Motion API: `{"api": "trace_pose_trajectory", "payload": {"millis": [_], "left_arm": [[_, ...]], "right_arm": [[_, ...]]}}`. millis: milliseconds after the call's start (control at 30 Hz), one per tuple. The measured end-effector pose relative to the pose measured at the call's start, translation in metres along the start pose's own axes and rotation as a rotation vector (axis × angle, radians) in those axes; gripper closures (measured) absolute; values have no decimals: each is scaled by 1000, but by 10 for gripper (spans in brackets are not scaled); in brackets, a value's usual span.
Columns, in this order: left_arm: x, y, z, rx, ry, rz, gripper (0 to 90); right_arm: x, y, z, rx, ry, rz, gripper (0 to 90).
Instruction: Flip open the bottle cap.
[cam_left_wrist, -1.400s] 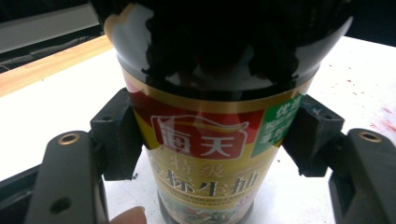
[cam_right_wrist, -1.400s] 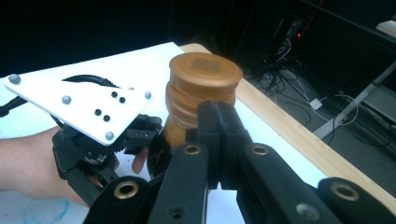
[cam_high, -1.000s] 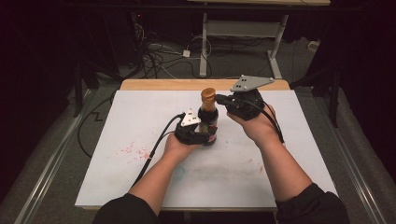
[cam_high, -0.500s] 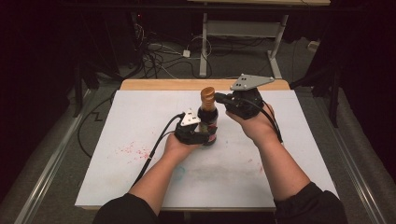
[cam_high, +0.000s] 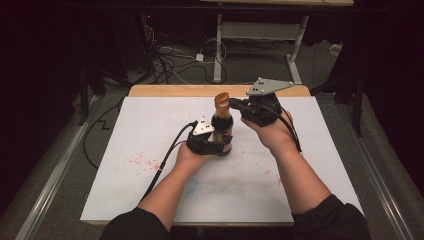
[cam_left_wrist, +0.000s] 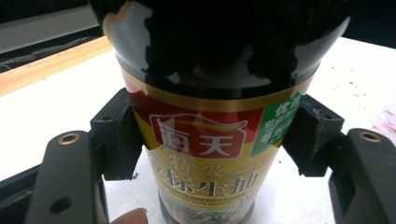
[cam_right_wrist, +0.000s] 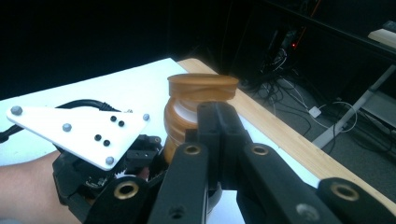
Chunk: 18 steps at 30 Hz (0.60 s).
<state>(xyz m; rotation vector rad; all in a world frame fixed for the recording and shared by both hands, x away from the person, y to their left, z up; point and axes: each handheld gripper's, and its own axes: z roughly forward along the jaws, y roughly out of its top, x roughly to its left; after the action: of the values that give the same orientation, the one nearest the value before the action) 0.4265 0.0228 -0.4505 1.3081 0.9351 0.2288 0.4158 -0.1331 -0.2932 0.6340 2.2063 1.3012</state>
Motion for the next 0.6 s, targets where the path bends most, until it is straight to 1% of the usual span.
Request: {"api": "trace_pose_trajectory", "payload": {"millis": [100,133,200,300,400,500,533,600], "left_arm": [[0,0,0,4,-1,5,288],[-1,0,0,3,-1,6,288],[0,0,0,3,-3,4,288],[0,0,0,0,-3,0,288],[0,0,0,2,-3,5,289],[0,0,0,3,-4,5,289],[-1,-1,0,3,-5,15,288],[-2,-1,1,3,-3,15,289]], "right_arm": [[0,4,1,-4,-4,-2,900],[0,5,1,-8,2,-1,900],[1,6,1,-6,-5,-3,900],[0,7,2,-8,-10,-4,900],[0,8,2,-11,-10,-1,900],[0,11,2,-10,-13,-7,900],[0,12,1,-13,-11,-10,900],[3,17,3,-16,-7,-22,900]]}}
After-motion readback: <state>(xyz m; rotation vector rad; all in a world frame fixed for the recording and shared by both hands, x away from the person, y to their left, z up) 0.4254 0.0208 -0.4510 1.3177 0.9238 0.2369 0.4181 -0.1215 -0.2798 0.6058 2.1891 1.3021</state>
